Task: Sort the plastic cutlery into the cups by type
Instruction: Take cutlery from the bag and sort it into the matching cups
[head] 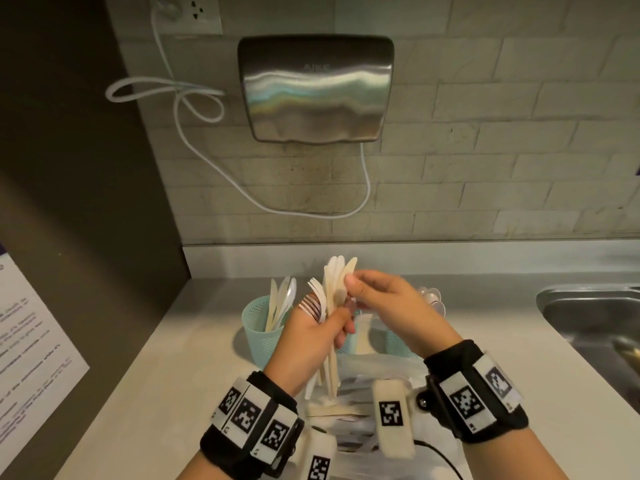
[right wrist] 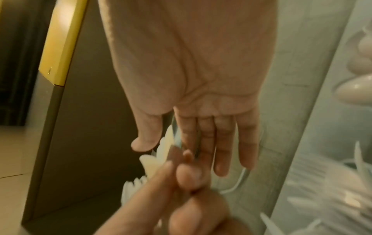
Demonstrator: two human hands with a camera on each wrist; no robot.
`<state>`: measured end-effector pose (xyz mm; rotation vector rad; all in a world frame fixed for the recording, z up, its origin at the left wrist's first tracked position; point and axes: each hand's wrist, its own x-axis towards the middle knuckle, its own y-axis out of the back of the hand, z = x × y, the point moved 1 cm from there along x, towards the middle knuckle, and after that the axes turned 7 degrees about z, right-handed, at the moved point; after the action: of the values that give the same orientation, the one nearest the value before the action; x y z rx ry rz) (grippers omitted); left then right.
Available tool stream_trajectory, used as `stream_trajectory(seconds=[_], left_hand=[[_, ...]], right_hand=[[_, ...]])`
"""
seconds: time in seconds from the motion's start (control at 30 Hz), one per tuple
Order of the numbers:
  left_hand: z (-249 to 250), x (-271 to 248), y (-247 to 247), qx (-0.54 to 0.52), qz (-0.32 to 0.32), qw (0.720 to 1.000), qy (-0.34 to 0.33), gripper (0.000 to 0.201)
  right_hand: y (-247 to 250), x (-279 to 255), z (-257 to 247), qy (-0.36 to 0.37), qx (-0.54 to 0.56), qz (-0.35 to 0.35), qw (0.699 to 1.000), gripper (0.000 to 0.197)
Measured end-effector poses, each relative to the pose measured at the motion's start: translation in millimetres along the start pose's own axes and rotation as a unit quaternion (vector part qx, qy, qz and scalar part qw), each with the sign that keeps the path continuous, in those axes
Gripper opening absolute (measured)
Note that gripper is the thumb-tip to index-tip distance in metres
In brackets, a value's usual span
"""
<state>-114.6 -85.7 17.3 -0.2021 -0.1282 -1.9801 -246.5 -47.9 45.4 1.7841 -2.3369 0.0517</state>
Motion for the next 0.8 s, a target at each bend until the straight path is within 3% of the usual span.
stream_trajectory(seconds=[0.1, 0.2, 0.43, 0.63, 0.8], left_hand=[[1, -1, 1, 0.007, -0.023, 1.000, 0.014, 0.021], [2, -2, 6, 0.000, -0.027, 1.000, 0.016, 0.021], [8, -8, 16, -0.031, -0.026, 0.999, 0.009, 0.012], [12, -9, 28, -0.073, -0.010, 0.996, 0.053, 0.029], [11, -7, 42, -0.131, 0.000, 0.988, 0.076, 0.033]], right_hand=[[-17, -4, 0, 0.000, 0.021, -0.072, 0.997, 0.022], [-26, -2, 2, 0.004, 0.040, -0.061, 0.997, 0.015], [-39, 1, -3, -0.016, 0.067, -0.042, 0.997, 0.023], [-51, 8, -3, -0.041, 0.105, -0.038, 0.993, 0.036], [-52, 16, -7, -0.069, 0.175, 0.008, 0.982, 0.019]])
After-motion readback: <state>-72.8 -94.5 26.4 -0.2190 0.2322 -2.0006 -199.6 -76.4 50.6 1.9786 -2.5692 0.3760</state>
